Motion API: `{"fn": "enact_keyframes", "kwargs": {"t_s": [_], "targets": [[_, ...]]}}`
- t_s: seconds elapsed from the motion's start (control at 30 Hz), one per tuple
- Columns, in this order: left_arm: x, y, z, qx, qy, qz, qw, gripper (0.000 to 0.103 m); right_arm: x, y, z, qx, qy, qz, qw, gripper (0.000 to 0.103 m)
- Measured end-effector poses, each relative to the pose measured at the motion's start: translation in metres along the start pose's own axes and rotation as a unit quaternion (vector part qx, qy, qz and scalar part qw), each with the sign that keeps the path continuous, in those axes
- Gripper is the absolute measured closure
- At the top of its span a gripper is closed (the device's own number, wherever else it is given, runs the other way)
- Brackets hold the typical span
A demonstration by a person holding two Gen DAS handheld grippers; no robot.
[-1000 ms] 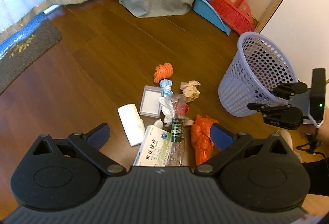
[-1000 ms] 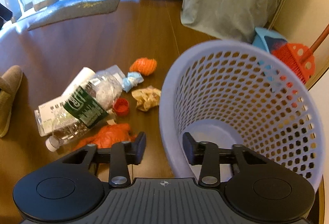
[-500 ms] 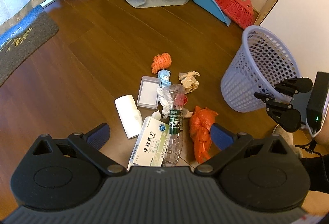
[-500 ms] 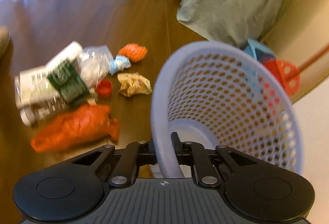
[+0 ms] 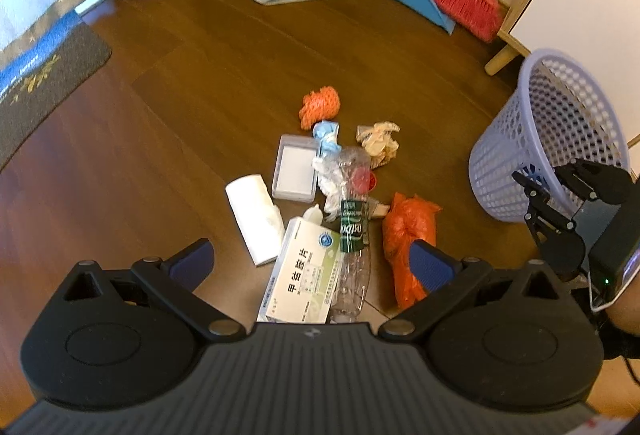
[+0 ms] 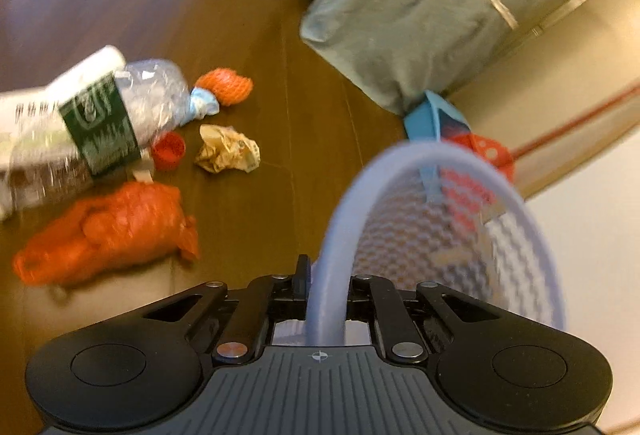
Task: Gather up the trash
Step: 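Grasp the clear water bottle with the left gripper while right holds the basket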
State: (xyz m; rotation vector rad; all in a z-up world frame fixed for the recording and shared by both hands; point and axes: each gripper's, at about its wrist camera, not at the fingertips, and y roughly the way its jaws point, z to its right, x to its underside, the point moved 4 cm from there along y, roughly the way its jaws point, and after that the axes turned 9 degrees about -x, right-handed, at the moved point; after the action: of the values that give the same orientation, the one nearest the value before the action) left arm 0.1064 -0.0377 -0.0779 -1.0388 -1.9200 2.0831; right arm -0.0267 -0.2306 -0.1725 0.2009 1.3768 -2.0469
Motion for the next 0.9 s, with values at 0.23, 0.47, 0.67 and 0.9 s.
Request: {"fn": "enact_keyframes", "kwargs": {"t_s": [0.23,0.47,0.67,0.9], "targets": [[0.004,0.005,0.000,0.006,0.000,0.007,1.0000,0.001,0.005,-0.008,-0.019,0.020,0.059,0.033,0.998,0.100],[0.019,0.029,-0.002,-0.016,0.026,0.001,0.9995,0.002,0.016,-0.009,-0.018,0.001,0.147,0.033,0.989,0.102],[0.043,0.058,0.003,-0.028,0.060,-0.020,0.9976,0.011,0.015,-0.012,-0.016,0.008,0.193,0.026,0.981,0.102],[0.039,0.084,0.027,0.020,0.070,-0.012,0.9973,0.028,0.010,-0.014,-0.010,0.007,0.223,0.020,0.975,0.102]]}}
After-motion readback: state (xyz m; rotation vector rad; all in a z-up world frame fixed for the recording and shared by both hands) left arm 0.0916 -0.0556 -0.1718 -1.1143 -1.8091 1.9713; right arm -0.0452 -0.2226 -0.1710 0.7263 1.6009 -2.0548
